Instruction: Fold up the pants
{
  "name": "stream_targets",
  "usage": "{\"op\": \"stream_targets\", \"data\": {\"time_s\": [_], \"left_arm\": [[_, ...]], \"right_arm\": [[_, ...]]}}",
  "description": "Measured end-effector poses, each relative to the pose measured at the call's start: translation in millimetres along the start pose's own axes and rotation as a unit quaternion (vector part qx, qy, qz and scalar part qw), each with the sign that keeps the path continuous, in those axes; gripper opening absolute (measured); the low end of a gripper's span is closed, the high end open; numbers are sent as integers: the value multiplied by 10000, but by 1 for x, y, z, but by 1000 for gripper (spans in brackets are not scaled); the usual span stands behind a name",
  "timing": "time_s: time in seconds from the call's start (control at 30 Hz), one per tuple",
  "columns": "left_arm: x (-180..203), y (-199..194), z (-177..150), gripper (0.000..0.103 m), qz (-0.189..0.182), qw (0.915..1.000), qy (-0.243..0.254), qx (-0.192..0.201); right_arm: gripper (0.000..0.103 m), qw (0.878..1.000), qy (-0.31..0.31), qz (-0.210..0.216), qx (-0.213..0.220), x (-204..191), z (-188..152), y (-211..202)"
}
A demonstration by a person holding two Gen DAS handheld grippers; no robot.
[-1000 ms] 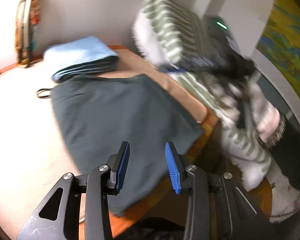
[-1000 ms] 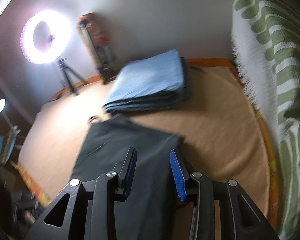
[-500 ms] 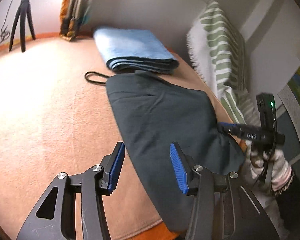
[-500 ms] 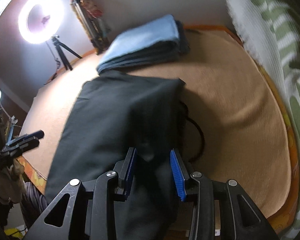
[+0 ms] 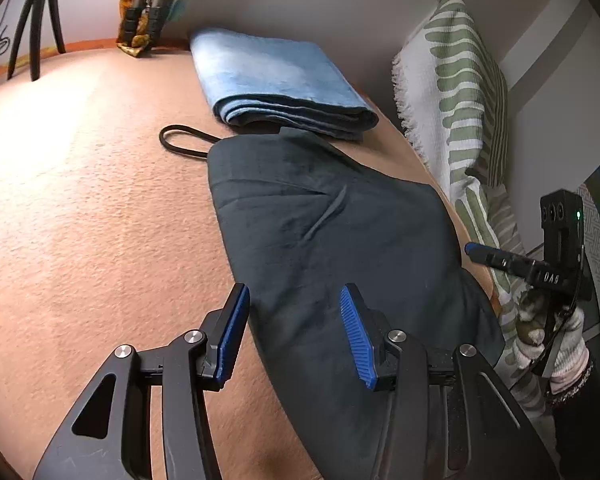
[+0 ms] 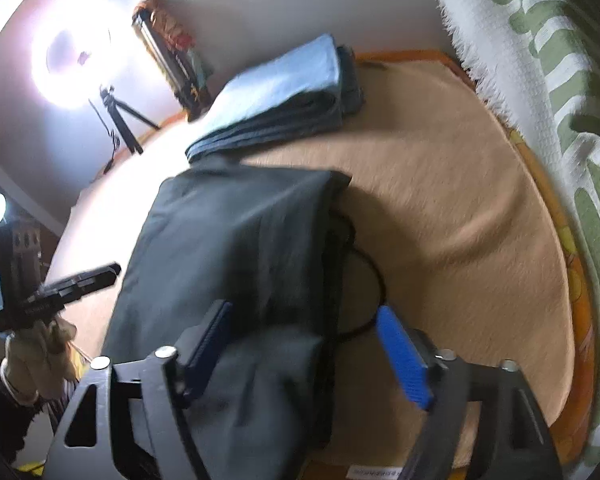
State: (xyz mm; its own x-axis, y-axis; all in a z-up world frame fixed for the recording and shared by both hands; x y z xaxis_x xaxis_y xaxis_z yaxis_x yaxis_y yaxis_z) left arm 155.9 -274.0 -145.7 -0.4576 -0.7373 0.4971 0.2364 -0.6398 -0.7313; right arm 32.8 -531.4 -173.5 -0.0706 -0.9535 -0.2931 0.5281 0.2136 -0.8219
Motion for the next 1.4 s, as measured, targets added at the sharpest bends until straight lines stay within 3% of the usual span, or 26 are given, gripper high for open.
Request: {"op": "stream_targets", "data": {"time_s": [0.13, 0.63, 0.83, 1.07, 1.13, 1.2, 1.27, 1.4], "left_arm": [[0, 5, 4, 58, 25, 10000, -28, -6], [-13, 28, 17, 58, -194, 9994, -271, -76], [-8, 34, 24, 58, -290, 9994, -201, -45], [-8, 39, 28, 58, -518, 9983, -275, -3], [-7, 42, 30, 55, -506, 9984, -268, 30], [-7, 44, 30, 42, -492, 9983, -302, 27], [-9, 48, 31, 25, -547, 9976, -428, -10], [-4, 47, 30, 14, -525, 9978, -401, 20]], "right_arm": [[85, 9992, 238, 330, -3, 10, 14, 6], [87, 9929, 419, 1013, -465, 40, 44, 59], [86, 9830, 500, 1719, -415, 40, 41, 63], [81, 9785, 381, 2002, -307, 34, 42, 66], [74, 9768, 458, 2071, -305, 36, 41, 66], [62, 9753, 502, 2132, -298, 34, 39, 69], [40, 9735, 535, 2200, -329, 28, 37, 74], [31, 9766, 302, 2110, -289, 6, 36, 76]]}}
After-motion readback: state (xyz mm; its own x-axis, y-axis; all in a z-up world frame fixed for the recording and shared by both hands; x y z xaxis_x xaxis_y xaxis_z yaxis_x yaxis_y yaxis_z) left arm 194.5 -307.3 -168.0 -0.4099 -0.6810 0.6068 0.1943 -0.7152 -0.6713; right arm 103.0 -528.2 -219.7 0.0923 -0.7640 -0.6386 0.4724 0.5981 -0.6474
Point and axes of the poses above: each gripper's, at about its wrist camera, not at the fingertips, and y roughly the way its jaws point, x to its right, z to its top, the point moved 3 cm from there along y, roughly the way its jaws point, and after that the axes turned 6 degrees about -y, right-handed, at the moved point
